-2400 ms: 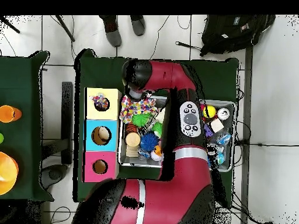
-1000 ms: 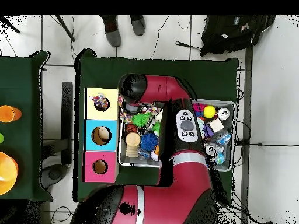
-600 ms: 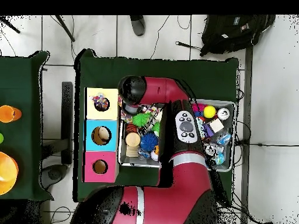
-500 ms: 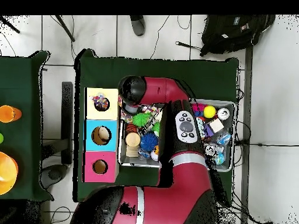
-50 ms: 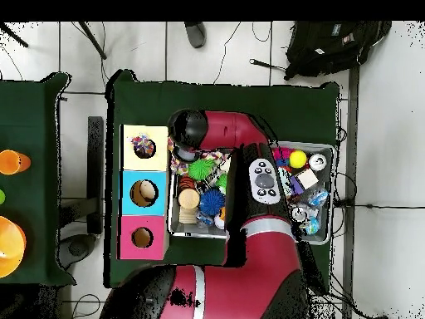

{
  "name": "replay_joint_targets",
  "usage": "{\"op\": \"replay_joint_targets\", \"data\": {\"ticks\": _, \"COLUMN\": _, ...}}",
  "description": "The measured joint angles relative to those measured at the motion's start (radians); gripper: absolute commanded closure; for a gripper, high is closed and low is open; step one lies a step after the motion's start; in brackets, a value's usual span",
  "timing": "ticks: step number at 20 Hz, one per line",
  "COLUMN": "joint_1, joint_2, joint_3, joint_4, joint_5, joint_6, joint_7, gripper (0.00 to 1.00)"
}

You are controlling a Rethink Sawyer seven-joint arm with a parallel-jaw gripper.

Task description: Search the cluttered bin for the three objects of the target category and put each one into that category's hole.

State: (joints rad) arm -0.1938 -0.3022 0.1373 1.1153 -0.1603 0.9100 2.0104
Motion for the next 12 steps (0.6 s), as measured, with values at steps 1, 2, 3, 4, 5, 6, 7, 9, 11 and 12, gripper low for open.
{"op": "replay_joint_targets", "data": {"ticks": 1, "joint_1": 0.0, "joint_2": 0.0, "joint_3": 0.0, "joint_4": 0.004, "joint_5": 0.0, "joint_6": -0.007, "joint_7": 0.0, "gripper": 0.0}}
{"op": "replay_joint_targets", "data": {"ticks": 2, "joint_1": 0.0, "joint_2": 0.0, "joint_3": 0.0, "joint_4": 0.008, "joint_5": 0.0, "joint_6": -0.013, "joint_7": 0.0, "gripper": 0.0}}
{"op": "replay_joint_targets", "data": {"ticks": 3, "joint_1": 0.0, "joint_2": 0.0, "joint_3": 0.0, "joint_4": 0.012, "joint_5": 0.0, "joint_6": -0.018, "joint_7": 0.0, "gripper": 0.0}}
{"op": "replay_joint_targets", "data": {"ticks": 4, "joint_1": 0.0, "joint_2": 0.0, "joint_3": 0.0, "joint_4": 0.019, "joint_5": 0.0, "joint_6": -0.026, "joint_7": 0.0, "gripper": 0.0}}
{"op": "replay_joint_targets", "data": {"ticks": 5, "joint_1": 0.0, "joint_2": 0.0, "joint_3": 0.0, "joint_4": 0.023, "joint_5": 0.0, "joint_6": -0.03, "joint_7": 0.0, "gripper": 0.0}}
{"op": "replay_joint_targets", "data": {"ticks": 6, "joint_1": 0.0, "joint_2": 0.0, "joint_3": 0.0, "joint_4": 0.037, "joint_5": 0.0, "joint_6": -0.04, "joint_7": 0.0, "gripper": 0.0}}
{"op": "replay_joint_targets", "data": {"ticks": 7, "joint_1": 0.0, "joint_2": 0.0, "joint_3": 0.0, "joint_4": 0.041, "joint_5": 0.0, "joint_6": -0.044, "joint_7": 0.0, "gripper": 0.0}}
{"op": "replay_joint_targets", "data": {"ticks": 9, "joint_1": 0.0, "joint_2": 0.001, "joint_3": 0.001, "joint_4": 0.045, "joint_5": 0.0, "joint_6": -0.052, "joint_7": 0.0, "gripper": 0.0}}
{"op": "replay_joint_targets", "data": {"ticks": 11, "joint_1": 0.0, "joint_2": 0.002, "joint_3": 0.001, "joint_4": 0.045, "joint_5": 0.0, "joint_6": -0.058, "joint_7": 0.0, "gripper": 0.0}}
{"op": "replay_joint_targets", "data": {"ticks": 12, "joint_1": 0.0, "joint_2": 0.002, "joint_3": 0.001, "joint_4": 0.045, "joint_5": 0.0, "joint_6": -0.059, "joint_7": 0.0, "gripper": 0.0}}
